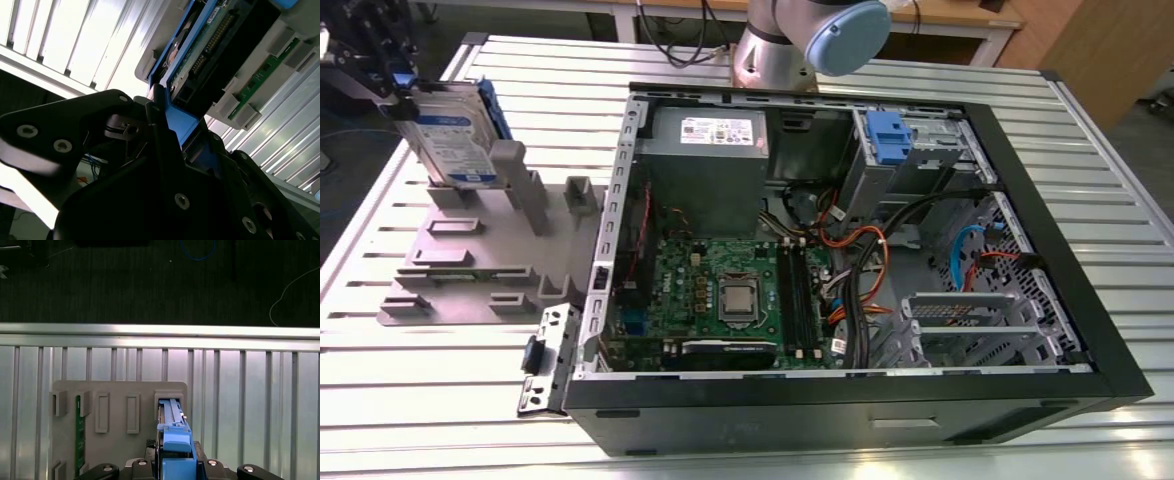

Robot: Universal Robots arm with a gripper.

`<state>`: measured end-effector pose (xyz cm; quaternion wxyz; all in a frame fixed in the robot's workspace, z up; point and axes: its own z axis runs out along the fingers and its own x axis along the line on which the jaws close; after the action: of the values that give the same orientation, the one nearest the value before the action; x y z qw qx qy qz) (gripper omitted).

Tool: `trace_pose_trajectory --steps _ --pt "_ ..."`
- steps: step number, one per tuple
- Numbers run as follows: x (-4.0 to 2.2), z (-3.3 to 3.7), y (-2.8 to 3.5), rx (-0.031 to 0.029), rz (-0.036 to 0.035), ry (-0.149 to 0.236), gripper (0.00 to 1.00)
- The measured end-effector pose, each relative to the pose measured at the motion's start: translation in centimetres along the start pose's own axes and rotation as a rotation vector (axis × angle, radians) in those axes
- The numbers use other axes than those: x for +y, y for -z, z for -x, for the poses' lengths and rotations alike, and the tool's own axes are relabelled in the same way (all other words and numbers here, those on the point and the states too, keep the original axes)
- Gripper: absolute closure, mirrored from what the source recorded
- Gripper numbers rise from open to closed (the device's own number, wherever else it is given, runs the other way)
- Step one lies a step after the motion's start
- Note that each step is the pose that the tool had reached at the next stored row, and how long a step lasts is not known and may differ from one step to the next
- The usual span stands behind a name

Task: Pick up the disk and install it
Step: 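Pick up the disk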

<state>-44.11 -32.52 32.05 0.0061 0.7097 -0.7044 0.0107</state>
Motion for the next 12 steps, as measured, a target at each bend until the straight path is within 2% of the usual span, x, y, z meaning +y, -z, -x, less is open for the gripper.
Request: trace_pose_trajectory --steps 12 --pt "-0.02 -0.01 0.18 0.0 0.0 -0.001 0.64"
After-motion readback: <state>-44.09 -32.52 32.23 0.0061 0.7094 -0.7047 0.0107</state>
